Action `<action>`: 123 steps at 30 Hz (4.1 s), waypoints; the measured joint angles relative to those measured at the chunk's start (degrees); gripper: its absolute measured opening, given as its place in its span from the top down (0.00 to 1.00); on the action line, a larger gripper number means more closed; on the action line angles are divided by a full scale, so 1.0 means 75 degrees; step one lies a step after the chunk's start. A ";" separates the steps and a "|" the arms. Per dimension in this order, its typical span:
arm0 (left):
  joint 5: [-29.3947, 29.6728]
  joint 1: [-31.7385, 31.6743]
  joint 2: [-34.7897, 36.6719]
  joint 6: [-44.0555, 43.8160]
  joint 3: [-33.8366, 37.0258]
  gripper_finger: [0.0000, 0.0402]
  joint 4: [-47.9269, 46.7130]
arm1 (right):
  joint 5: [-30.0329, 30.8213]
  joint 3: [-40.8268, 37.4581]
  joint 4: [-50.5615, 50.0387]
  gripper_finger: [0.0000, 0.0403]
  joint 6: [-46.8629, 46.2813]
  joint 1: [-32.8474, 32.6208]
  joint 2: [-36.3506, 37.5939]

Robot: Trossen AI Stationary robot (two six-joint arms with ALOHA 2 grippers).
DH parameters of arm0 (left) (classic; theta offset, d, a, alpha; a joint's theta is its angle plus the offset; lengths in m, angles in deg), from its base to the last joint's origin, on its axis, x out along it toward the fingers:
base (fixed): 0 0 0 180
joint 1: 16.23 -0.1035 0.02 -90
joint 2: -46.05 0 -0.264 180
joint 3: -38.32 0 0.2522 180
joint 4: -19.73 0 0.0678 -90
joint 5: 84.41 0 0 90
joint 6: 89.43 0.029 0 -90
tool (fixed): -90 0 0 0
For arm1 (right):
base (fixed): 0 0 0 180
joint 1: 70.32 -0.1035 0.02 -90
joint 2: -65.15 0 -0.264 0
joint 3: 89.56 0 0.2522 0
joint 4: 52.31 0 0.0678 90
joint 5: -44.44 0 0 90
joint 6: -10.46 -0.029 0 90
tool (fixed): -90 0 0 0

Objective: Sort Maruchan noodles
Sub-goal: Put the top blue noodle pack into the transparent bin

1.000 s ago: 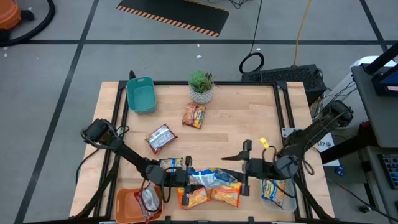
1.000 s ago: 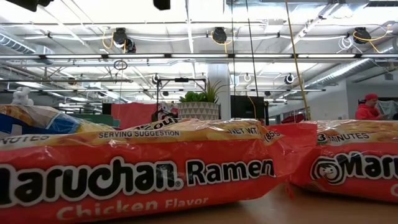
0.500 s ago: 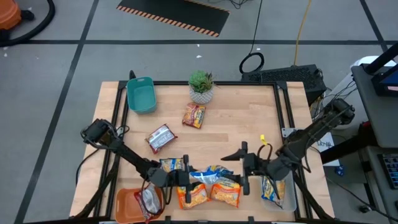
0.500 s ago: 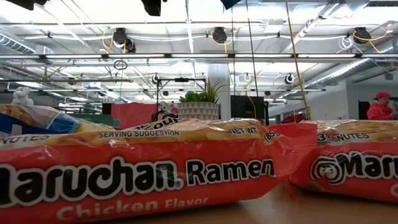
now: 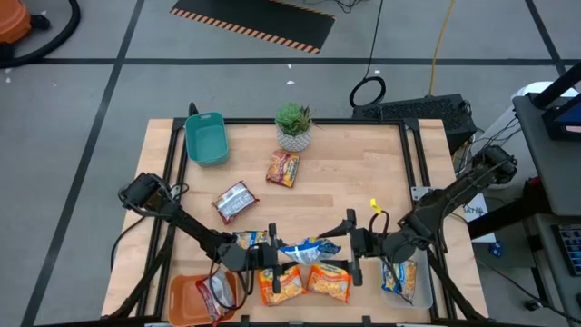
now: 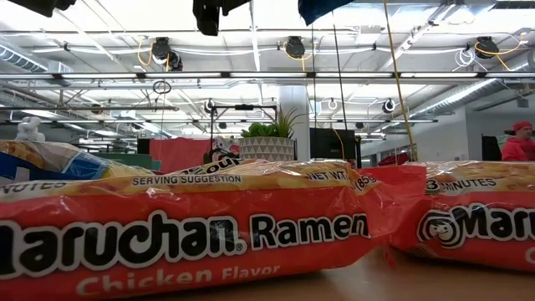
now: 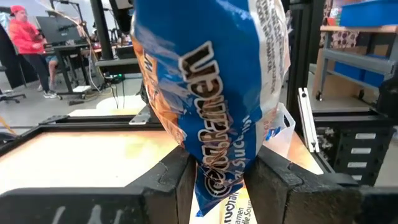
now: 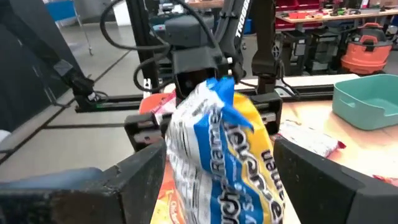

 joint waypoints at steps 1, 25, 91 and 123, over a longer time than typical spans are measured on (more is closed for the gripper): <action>0.0000 -0.0015 0.0000 -0.0097 0.0000 0.69 0.0009 | 0.0001 0.0000 -0.0082 0.27 0.0029 0.0000 0.0000; -0.0208 -0.0124 -0.0003 -0.1000 0.0015 0.69 -0.0116 | -0.0914 0.0012 -0.0167 0.36 -0.0069 0.0800 -0.0469; 0.1071 0.1523 0.4843 -0.4336 -0.0003 0.29 -0.8833 | -0.4742 0.0000 -0.4710 0.64 -0.8699 -0.2009 0.1335; 0.0995 0.1601 0.4838 -0.4261 0.0000 0.29 -0.8832 | -0.5335 0.0000 -0.8352 0.61 -0.8229 -0.2017 0.1784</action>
